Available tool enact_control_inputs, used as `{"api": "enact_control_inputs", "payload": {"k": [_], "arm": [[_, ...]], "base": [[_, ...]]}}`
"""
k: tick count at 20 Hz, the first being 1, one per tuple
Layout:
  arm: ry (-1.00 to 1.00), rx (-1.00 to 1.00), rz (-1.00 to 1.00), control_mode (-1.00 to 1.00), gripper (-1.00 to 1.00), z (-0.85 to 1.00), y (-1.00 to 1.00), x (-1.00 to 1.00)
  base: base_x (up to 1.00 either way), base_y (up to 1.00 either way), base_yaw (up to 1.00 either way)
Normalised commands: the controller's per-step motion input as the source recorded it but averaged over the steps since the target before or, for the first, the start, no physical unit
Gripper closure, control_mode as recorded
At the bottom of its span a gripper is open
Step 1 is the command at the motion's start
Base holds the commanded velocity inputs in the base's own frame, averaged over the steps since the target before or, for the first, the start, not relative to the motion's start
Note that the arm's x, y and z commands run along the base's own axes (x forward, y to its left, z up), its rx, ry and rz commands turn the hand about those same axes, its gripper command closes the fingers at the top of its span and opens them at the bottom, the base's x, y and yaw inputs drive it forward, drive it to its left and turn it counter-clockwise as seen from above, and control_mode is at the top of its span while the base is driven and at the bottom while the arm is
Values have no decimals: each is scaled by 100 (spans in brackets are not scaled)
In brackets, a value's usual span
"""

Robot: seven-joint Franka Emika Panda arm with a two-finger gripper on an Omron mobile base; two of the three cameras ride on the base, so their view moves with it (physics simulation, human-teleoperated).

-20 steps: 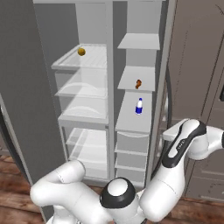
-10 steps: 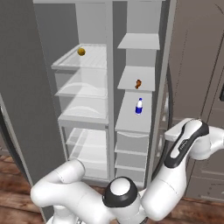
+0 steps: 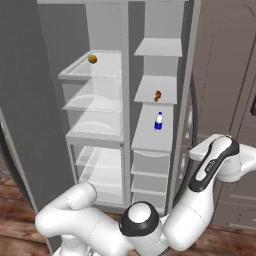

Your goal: There's a chicken drumstick in the fridge that needs to be moved to the freezer for freezing. Pick up the chicken drumstick from the fridge, place it on any shelf in the freezer, and close the fridge and freezer doors when done.

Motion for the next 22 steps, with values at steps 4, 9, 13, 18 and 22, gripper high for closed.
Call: {"api": "enact_control_inputs", "payload": {"k": [4, 9, 13, 18, 22], "arm": [[2, 5, -7, -100, -100, 0, -20, 23], [1, 3, -8, -100, -100, 0, -5, 21], [3, 1, 0, -100, -100, 0, 4, 16], [7, 0, 0, -100, -100, 0, 16, 29], [11, 0, 5, -100, -100, 0, 22, 15]], "base": [[0, 0, 0], [0, 0, 0], [0, 0, 0], [0, 0, 0], [0, 0, 0]]}}
